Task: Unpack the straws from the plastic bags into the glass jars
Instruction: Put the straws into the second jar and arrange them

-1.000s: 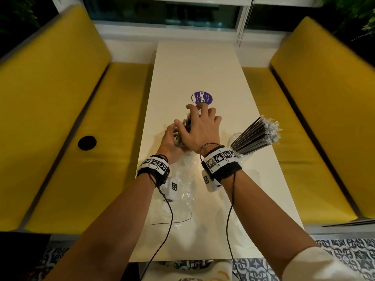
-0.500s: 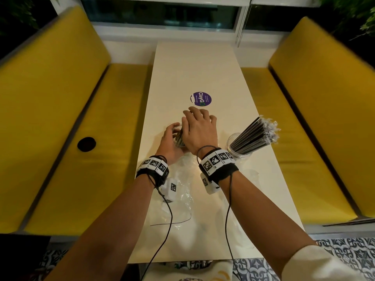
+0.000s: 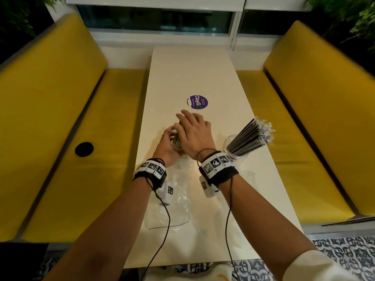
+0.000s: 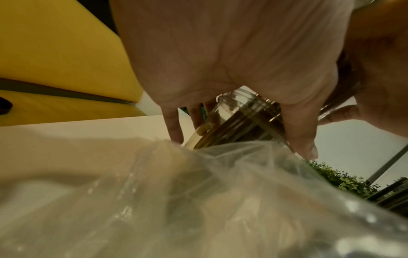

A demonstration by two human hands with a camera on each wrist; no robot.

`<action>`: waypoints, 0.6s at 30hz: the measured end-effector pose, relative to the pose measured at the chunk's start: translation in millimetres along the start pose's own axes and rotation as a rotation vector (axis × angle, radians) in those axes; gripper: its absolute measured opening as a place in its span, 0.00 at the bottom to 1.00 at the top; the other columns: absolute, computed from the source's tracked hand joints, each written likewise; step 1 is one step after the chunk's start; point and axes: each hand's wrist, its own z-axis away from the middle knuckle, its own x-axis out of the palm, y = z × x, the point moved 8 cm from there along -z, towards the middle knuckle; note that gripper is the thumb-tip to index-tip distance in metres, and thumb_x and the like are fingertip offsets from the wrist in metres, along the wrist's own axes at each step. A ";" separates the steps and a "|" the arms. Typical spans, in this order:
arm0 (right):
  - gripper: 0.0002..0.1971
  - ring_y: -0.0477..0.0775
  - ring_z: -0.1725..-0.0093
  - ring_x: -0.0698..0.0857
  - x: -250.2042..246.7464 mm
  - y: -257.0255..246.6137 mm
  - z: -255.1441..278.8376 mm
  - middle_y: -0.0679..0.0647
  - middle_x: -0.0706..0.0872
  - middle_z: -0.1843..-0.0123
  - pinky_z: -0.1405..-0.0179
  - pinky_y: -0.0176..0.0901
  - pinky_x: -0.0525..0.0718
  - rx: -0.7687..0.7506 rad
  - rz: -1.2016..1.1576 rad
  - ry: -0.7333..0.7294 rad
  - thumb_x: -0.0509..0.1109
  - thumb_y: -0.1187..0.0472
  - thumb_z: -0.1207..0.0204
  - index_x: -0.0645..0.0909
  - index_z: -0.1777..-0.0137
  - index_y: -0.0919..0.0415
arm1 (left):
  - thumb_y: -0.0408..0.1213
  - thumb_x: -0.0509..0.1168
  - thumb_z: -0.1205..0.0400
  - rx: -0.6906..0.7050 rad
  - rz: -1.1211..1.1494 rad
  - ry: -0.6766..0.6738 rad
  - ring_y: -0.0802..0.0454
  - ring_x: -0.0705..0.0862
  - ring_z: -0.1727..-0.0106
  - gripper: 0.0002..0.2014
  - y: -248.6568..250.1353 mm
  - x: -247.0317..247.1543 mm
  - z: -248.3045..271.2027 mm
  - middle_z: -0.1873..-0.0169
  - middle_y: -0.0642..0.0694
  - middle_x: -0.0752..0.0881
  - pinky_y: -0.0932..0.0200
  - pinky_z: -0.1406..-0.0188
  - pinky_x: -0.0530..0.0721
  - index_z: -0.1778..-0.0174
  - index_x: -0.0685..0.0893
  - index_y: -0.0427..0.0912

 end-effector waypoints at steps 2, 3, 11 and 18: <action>0.26 0.55 0.14 0.67 -14.7 2.6 -1.0 0.46 0.70 0.12 0.19 0.61 0.64 0.037 -0.161 0.001 0.49 0.41 0.09 0.70 0.14 0.44 | 0.40 0.89 0.32 -0.017 -0.048 -0.017 0.44 0.74 0.14 0.62 2.1 -2.0 0.7 0.14 0.44 0.73 0.44 0.17 0.78 0.07 0.56 0.48; 0.25 0.54 0.14 0.67 -26.5 3.6 0.7 0.46 0.71 0.12 0.20 0.58 0.63 0.045 -0.232 0.028 0.51 0.42 0.08 0.70 0.14 0.43 | 0.47 0.90 0.34 -0.030 -0.065 -0.035 0.45 0.71 0.12 0.69 2.6 -3.2 1.9 0.11 0.45 0.69 0.43 0.13 0.74 0.05 0.49 0.48; 0.08 0.45 0.58 0.90 -116.8 32.4 47.3 0.47 0.94 0.52 0.55 0.38 0.87 0.151 -0.449 0.122 0.69 0.59 0.14 0.89 0.41 0.52 | 0.69 0.82 0.35 -0.187 -0.278 -0.010 0.44 0.77 0.19 0.62 -13.2 -43.2 38.6 0.16 0.44 0.76 0.41 0.21 0.78 0.10 0.64 0.45; 0.17 0.61 0.35 0.82 -90.3 82.2 138.7 0.52 0.86 0.36 0.33 0.62 0.83 0.267 0.163 -0.274 0.78 0.44 0.24 0.86 0.35 0.40 | 0.72 0.80 0.34 -0.286 -0.364 -0.201 0.44 0.81 0.26 0.53 -48.9 -25.8 86.4 0.30 0.49 0.78 0.42 0.25 0.82 0.15 0.71 0.54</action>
